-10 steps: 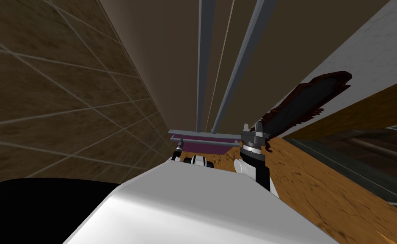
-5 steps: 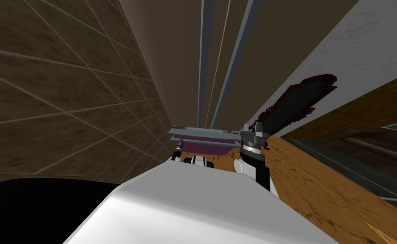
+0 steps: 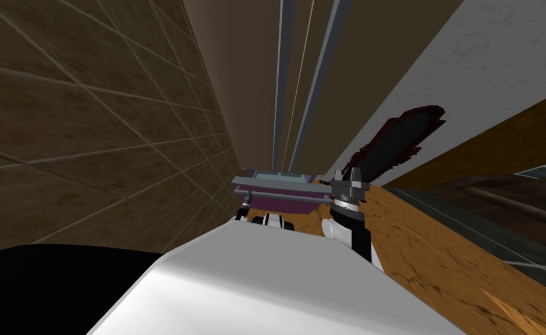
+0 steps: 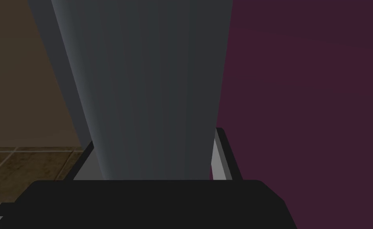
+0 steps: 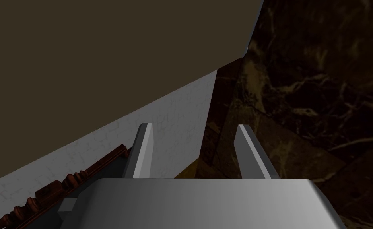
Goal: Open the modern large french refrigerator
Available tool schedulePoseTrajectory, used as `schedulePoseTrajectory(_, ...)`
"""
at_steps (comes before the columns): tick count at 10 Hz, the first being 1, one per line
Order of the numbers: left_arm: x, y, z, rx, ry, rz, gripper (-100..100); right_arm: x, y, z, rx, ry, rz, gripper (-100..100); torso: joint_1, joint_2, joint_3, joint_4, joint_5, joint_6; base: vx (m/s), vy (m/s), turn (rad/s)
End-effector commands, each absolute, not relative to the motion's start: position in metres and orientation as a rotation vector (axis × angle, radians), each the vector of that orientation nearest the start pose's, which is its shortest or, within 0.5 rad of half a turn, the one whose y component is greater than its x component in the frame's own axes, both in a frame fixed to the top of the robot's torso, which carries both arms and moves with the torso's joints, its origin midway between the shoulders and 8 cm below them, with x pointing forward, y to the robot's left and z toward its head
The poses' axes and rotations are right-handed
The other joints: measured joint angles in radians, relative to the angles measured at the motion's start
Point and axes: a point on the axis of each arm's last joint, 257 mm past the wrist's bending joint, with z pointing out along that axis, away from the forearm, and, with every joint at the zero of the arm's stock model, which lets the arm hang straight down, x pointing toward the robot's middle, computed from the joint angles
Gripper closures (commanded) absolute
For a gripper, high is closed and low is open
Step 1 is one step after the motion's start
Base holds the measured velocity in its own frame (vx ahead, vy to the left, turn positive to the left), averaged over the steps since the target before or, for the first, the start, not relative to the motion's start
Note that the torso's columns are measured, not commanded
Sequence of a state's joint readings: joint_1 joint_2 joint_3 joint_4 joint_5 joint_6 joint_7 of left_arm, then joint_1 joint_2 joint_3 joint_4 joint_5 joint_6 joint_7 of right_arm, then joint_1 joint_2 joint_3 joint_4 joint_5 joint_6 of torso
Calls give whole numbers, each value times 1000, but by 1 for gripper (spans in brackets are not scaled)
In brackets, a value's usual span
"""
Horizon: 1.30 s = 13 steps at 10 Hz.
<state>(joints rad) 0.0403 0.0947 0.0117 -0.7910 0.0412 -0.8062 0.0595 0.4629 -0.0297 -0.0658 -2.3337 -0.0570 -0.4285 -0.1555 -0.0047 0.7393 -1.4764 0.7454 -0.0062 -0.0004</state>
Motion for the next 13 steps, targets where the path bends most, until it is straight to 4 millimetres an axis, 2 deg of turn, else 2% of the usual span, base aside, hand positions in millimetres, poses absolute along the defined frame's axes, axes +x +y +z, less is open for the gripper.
schedulePoseTrajectory(1, 431, 283, -397, -1214, 1170, -1175, 100, 343, -299, 49, 706, 544, 1438, 0, 0, 4, 2, -2, 1, 0, -174, -16, 24)
schedulePoseTrajectory(3, 433, 283, -390, -1198, 1163, -1186, 100, 343, -299, 49, 706, 544, 1438, 0, 0, 7, 4, -1, 2, 1, -173, -21, 21)
schedulePoseTrajectory(4, 428, 283, -401, -1221, 1179, -1171, 100, 343, -299, 49, 706, 544, 1438, 0, 0, 7, 4, 0, 1, 0, -84, -4, 2)
schedulePoseTrajectory(5, 426, 283, -400, -1217, 1180, -1176, 100, 343, -299, 49, 706, 544, 1438, 0, 1, 1, 1, -1, 2, 0, -118, -16, 20)
schedulePoseTrajectory(6, 444, 287, -396, -1228, 1188, -1170, -100, 343, -299, 49, 706, 544, 1438, 0, 0, 3, 1, -3, 2, 0, -152, -33, 22)
schedulePoseTrajectory(10, 481, 292, -375, -1230, 1190, -1175, -100, 343, -299, 49, 706, 544, 1438, 0, 2, 0, 0, -3, 2, 0, -88, -12, 3)
schedulePoseTrajectory(11, 480, 292, -377, -1233, 1193, -1173, -100, 343, -299, 49, 706, 544, 1438, 0, 1, 3, 2, -2, 1, -1, -47, -14, -2)
schedulePoseTrajectory(12, 499, 294, -364, -1230, 1190, -1177, -100, 343, -299, 49, 706, 544, 1438, 0, 0, 6, 3, 1, 0, -2, -69, -12, 21)
schedulePoseTrajectory(13, 508, 295, -358, -1231, 1190, -1179, -100, 343, -299, 49, 706, 544, 1438, 0, 0, 10, 5, 5, -2, -2, -105, -23, 6)
